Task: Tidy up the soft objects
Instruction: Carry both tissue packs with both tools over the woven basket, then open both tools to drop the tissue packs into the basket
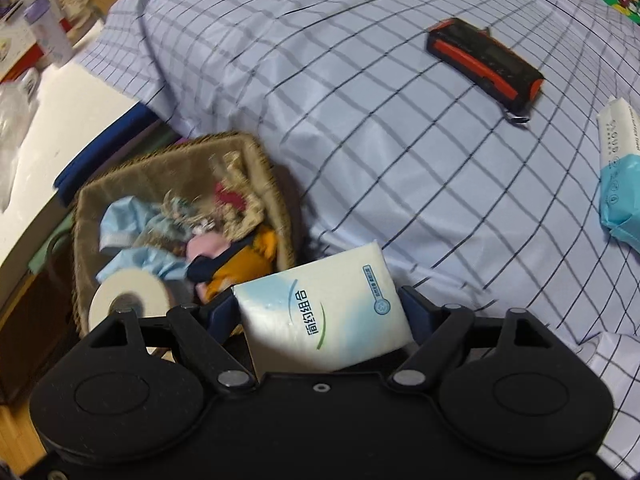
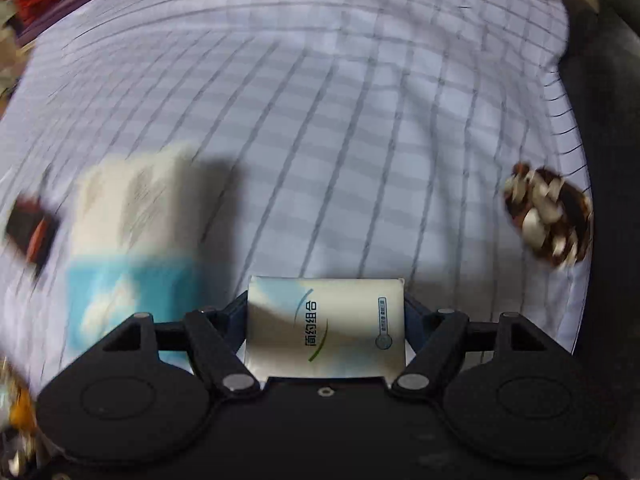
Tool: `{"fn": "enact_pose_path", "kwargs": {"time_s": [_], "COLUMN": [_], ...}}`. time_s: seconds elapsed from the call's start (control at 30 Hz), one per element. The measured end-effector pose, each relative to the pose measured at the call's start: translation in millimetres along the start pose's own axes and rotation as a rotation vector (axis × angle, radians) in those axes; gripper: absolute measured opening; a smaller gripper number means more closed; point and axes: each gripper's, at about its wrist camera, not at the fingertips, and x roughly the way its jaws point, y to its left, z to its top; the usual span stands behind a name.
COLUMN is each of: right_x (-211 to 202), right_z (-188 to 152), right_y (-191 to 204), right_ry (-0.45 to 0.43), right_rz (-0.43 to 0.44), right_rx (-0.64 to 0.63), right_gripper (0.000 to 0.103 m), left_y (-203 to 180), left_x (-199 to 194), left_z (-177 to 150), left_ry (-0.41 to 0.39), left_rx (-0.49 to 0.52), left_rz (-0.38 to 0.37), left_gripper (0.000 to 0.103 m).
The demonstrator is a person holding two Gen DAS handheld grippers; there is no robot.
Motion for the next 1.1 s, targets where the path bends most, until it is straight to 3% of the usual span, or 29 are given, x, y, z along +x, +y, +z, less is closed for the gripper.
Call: {"fn": "enact_pose_path", "kwargs": {"time_s": [0.2, 0.6, 0.8, 1.1], "right_x": [-36.2, -46.8, -45.6, -34.1], "right_z": [-53.9, -98.2, -122.8, -134.2], "right_y": [53.6, 206.0, 267.5, 319.6], "right_ry": [-0.022, 0.025, 0.058, 0.083], "right_rz": [0.128, 0.353, 0.4, 0.413], "right_rx": [-0.14, -0.435, -0.525, -0.582], "right_gripper": [0.074, 0.074, 0.074, 0.074], "left_y": [35.1, 96.4, 117.4, 136.5], "left_x": [-7.7, -10.9, -11.0, 0.3], "left_z": [-18.1, -42.3, -47.9, -40.2], "left_ry": [-0.018, -0.033, -0.038, -0.025], "left_rx": [-0.085, -0.223, -0.263, -0.297], "left_rz": [0.023, 0.073, 0.083, 0.083], "left_gripper": [0.079, 0.079, 0.078, 0.078]}}
